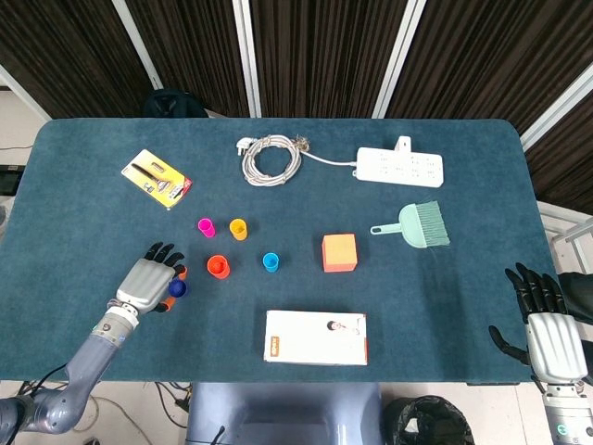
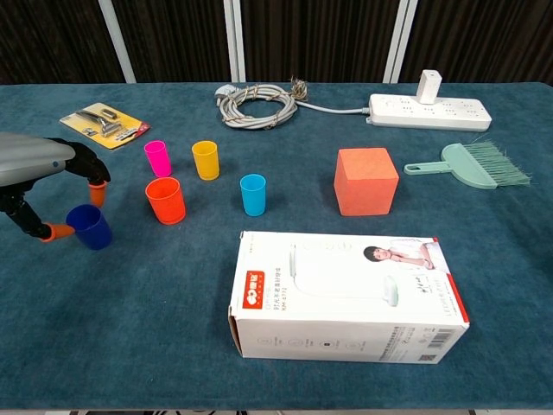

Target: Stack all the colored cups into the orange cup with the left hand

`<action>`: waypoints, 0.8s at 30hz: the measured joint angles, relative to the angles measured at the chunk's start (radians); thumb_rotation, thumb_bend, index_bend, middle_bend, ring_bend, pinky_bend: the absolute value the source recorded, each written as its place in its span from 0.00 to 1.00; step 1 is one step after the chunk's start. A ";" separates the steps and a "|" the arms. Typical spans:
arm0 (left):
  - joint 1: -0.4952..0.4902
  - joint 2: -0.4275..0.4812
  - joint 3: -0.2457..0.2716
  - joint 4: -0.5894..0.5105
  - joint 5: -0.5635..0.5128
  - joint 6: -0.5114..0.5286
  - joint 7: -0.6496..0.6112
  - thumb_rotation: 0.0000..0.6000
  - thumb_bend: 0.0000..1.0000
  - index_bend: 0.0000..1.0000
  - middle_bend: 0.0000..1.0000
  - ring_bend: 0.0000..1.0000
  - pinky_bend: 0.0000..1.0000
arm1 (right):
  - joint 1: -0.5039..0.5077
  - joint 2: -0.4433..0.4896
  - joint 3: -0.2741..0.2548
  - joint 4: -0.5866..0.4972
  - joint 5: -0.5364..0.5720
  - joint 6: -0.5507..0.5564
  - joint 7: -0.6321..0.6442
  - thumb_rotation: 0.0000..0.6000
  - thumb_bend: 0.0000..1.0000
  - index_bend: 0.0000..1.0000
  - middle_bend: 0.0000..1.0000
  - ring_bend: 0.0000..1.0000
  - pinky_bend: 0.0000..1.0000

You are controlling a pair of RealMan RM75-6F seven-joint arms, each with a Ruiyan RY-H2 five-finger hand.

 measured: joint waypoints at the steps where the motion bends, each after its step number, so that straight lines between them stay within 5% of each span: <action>1: -0.001 -0.001 0.002 0.001 -0.003 0.001 0.002 1.00 0.34 0.43 0.18 0.00 0.00 | 0.000 0.000 0.000 0.000 0.000 0.000 0.001 1.00 0.34 0.09 0.04 0.09 0.04; 15: -0.006 0.005 -0.003 -0.009 -0.018 0.030 -0.011 1.00 0.36 0.43 0.19 0.00 0.00 | -0.001 0.003 -0.001 -0.004 -0.006 0.004 0.006 1.00 0.34 0.09 0.04 0.09 0.04; 24: -0.027 0.042 -0.051 -0.061 -0.009 0.049 -0.037 1.00 0.36 0.43 0.19 0.00 0.00 | -0.002 0.002 0.001 -0.004 -0.002 0.004 0.004 1.00 0.34 0.09 0.04 0.09 0.04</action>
